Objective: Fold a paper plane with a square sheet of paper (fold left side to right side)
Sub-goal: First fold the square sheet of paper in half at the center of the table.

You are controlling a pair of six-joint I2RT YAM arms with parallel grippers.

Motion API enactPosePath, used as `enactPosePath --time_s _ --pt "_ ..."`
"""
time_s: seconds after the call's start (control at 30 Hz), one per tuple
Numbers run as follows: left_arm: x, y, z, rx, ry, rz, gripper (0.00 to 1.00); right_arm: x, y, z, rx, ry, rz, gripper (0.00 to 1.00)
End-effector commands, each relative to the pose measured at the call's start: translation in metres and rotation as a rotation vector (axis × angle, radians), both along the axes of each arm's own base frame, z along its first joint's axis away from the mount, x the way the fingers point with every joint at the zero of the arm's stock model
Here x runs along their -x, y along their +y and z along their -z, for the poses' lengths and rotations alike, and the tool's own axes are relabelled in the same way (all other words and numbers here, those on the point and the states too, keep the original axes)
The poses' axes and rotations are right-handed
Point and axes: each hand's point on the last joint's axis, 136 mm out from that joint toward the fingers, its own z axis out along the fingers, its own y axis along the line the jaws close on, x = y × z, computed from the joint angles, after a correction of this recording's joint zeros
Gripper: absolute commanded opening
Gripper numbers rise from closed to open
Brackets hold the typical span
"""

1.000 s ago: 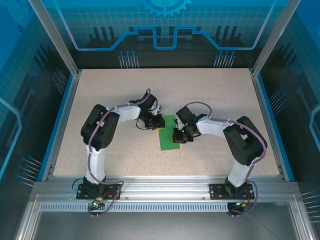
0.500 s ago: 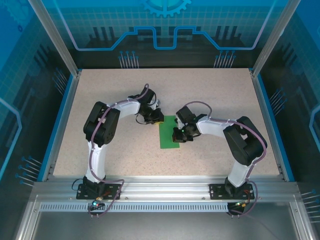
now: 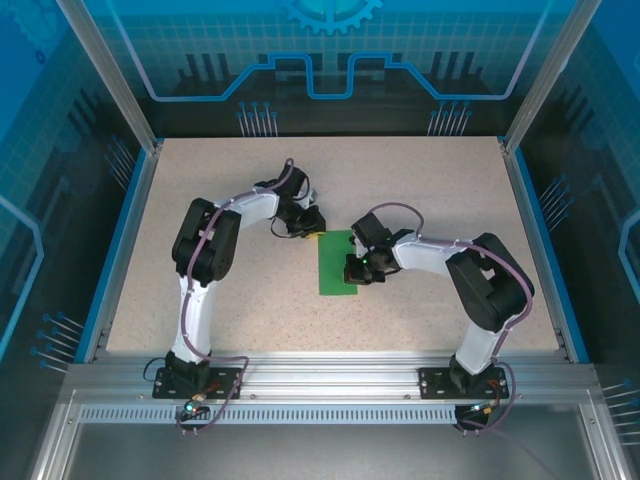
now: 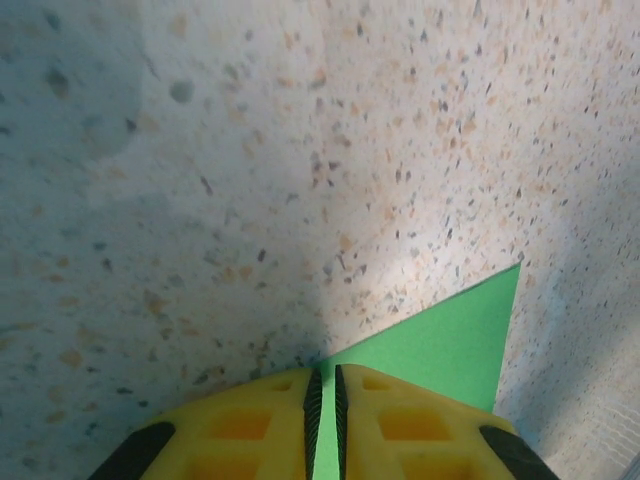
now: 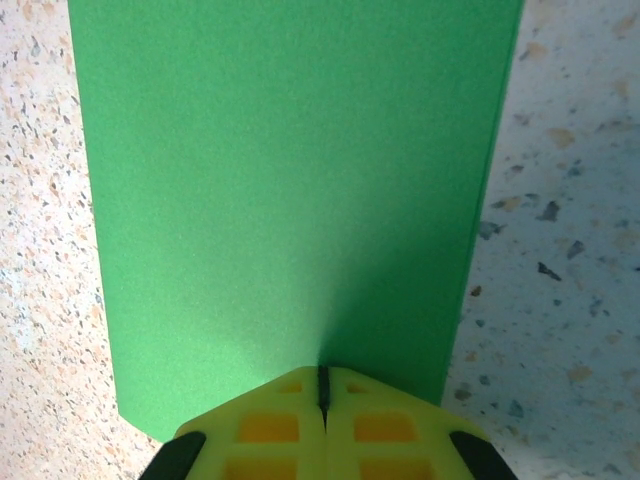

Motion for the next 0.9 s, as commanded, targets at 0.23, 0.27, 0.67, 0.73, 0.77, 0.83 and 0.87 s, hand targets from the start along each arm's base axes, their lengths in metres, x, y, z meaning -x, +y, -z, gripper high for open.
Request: enactPosePath --time_s 0.23,0.27,0.67,0.73,0.77,0.83,0.87 --pt "-0.038 0.042 0.003 -0.079 -0.063 -0.077 0.20 0.046 -0.016 0.033 0.096 0.172 0.032 0.03" --pt "-0.039 0.042 0.000 -0.076 -0.067 -0.079 0.20 0.045 -0.014 0.033 0.091 0.169 0.036 0.03" --pt "-0.037 0.052 -0.071 -0.039 -0.184 -0.085 0.28 0.035 -0.002 0.026 0.042 0.120 0.042 0.04" --pt "-0.026 0.051 -0.077 -0.011 -0.186 -0.085 0.30 0.030 0.003 0.021 0.019 0.094 0.038 0.05" --pt "-0.021 0.052 -0.079 -0.004 -0.186 -0.089 0.30 0.028 0.004 0.020 0.013 0.086 0.038 0.05" --pt "-0.006 0.052 -0.082 0.018 -0.179 -0.094 0.32 0.024 0.006 0.015 0.001 0.059 0.037 0.06" --pt "0.000 0.052 -0.082 0.030 -0.174 -0.098 0.32 0.022 0.007 0.012 -0.006 0.050 0.036 0.06"
